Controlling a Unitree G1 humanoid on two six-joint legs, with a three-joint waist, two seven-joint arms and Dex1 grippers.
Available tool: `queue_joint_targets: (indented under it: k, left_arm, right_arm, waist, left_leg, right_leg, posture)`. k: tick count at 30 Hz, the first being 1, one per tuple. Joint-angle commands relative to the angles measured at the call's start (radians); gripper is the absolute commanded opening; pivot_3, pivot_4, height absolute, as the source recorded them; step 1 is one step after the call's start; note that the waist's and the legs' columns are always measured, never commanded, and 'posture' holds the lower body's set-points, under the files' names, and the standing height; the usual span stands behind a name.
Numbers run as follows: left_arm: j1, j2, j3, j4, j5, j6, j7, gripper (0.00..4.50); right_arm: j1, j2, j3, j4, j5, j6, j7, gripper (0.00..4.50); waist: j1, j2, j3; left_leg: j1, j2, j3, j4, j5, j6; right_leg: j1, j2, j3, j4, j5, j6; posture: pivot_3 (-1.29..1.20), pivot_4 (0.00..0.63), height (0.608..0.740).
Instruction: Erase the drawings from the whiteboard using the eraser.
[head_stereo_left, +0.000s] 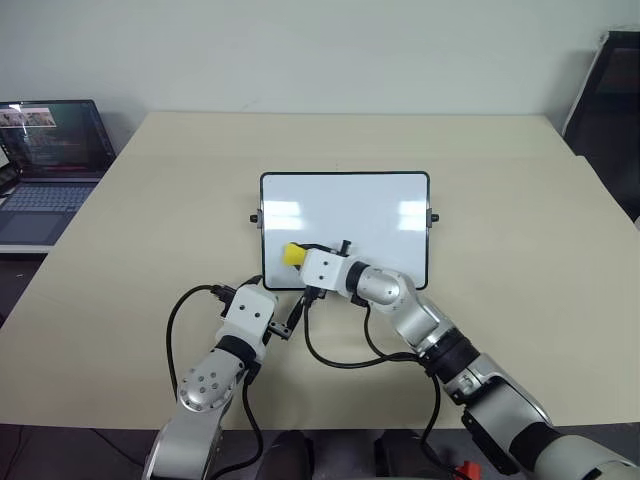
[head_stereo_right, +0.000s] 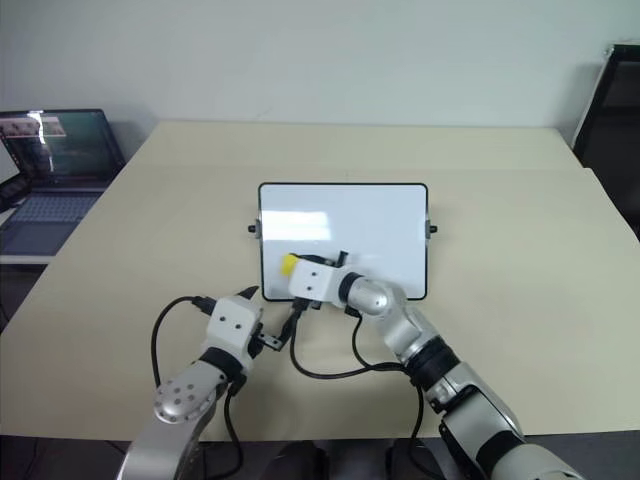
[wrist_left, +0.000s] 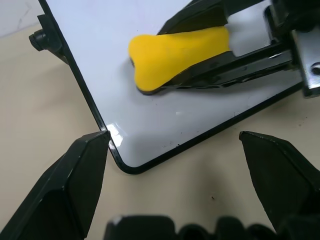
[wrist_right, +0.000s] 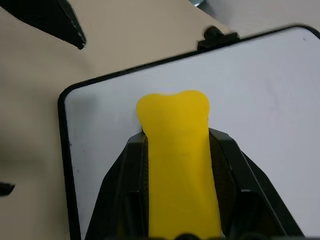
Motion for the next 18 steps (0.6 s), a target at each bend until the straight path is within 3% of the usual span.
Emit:
queue_joint_targets:
  k: [1, 7, 18]
  left_arm:
    - [-0.05, 0.008, -0.005, -0.026, -0.045, -0.033, -0.045, 4.5]
    - [-0.147, 0.032, -0.027, 0.016, -0.159, -0.06, -0.182, 4.5]
    - [-0.404, 0.031, -0.11, 0.232, -0.282, -0.136, -0.434, 4.5]
  right_arm:
    - [0.055, -0.047, -0.099, -0.198, 0.073, 0.068, 0.031, 1.3]
    - [0.211, -0.153, -0.213, -0.575, 0.091, 0.351, 0.069, 1.3]
    - [0.407, -0.297, -0.378, -0.891, 0.055, 0.742, 0.043, 1.3]
  waist:
    - [0.004, 0.0, 0.0]
    - [0.011, 0.0, 0.0]
    - [0.015, 0.0, 0.0]
  left_leg:
    - [-0.002, 0.0, 0.0, 0.0, 0.0, 0.0]
    - [-0.024, 0.0, 0.0, 0.001, 0.002, -0.004]
    - [-0.025, -0.001, -0.001, 0.002, 0.003, -0.004]
  right_leg:
    - [0.0, 0.0, 0.0, 0.0, 0.0, 0.0]
    - [-0.017, 0.0, -0.002, 0.0, 0.0, 0.0]
    - [-0.016, 0.0, -0.002, -0.001, 0.0, 0.0]
  posture:
    - [0.0, 0.15, 0.74]
    - [0.0, 0.15, 0.74]
    - [0.0, 0.15, 0.74]
